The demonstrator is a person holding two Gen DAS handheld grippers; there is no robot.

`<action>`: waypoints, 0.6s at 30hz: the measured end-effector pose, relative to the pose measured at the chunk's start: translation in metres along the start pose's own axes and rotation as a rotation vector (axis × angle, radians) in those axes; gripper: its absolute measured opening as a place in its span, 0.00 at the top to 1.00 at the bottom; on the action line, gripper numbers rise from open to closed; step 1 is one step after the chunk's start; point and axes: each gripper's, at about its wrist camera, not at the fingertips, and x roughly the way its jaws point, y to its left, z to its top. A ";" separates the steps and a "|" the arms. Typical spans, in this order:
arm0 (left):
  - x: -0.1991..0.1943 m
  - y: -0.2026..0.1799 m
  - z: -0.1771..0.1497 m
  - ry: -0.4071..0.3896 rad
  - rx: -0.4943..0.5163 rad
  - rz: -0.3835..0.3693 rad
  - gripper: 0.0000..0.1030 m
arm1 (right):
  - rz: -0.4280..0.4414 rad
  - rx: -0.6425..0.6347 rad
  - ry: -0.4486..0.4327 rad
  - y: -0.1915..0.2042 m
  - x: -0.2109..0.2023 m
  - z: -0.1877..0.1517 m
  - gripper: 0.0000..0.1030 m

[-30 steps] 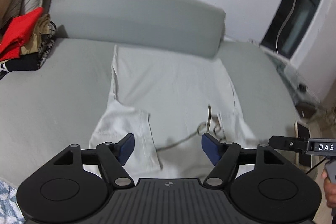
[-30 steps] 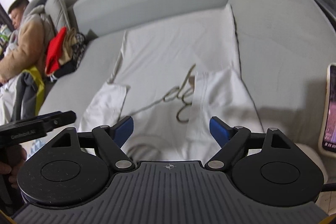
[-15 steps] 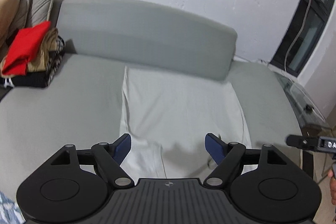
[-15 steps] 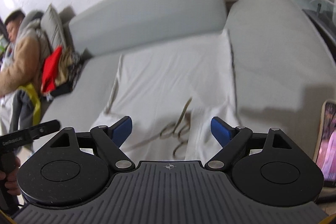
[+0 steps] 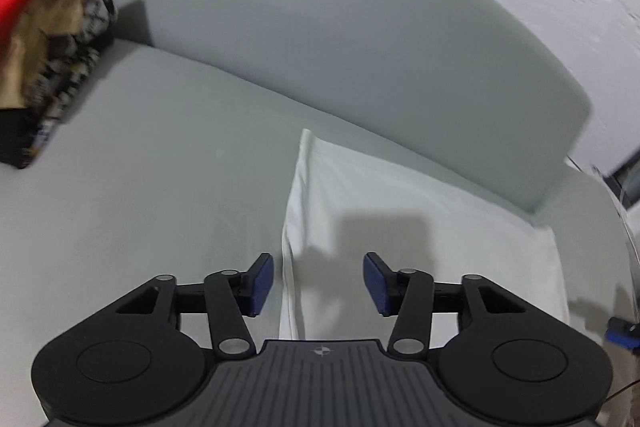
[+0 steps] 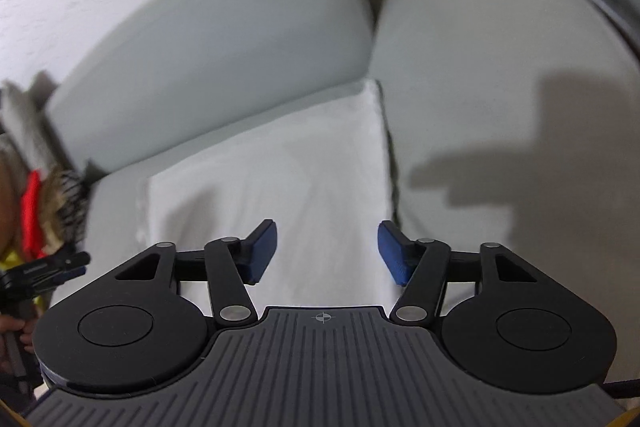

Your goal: Fold clothes

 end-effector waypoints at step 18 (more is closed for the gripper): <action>0.118 -0.020 0.057 -0.014 0.255 -0.015 0.55 | -0.033 -0.049 0.012 -0.030 0.172 0.116 0.62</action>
